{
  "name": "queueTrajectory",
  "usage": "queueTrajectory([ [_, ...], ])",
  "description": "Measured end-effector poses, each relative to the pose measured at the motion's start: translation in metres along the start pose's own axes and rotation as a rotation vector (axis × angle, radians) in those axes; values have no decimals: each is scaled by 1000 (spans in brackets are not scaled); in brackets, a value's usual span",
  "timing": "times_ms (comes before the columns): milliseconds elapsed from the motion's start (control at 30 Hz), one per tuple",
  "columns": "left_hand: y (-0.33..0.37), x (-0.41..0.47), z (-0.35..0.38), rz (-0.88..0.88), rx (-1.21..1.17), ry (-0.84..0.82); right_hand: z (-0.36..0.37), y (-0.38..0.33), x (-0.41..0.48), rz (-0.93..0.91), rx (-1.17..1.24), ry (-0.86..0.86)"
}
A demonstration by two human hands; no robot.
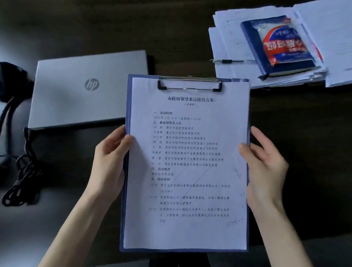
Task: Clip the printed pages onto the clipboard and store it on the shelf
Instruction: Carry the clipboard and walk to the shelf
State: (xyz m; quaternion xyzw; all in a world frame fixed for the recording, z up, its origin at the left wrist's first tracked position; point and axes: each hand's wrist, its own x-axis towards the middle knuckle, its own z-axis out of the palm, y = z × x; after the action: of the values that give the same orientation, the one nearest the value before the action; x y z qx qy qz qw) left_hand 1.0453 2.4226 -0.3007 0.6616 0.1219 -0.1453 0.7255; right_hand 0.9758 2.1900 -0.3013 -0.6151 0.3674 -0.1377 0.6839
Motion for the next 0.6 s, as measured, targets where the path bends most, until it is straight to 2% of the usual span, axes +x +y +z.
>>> queueTrajectory([
  [267,75,-6,66,85,-8,-241,-49,-77,-16,-151,164,166],
  [600,130,-54,221,198,-33,-586,-180,-156,-41,-358,265,409],
])
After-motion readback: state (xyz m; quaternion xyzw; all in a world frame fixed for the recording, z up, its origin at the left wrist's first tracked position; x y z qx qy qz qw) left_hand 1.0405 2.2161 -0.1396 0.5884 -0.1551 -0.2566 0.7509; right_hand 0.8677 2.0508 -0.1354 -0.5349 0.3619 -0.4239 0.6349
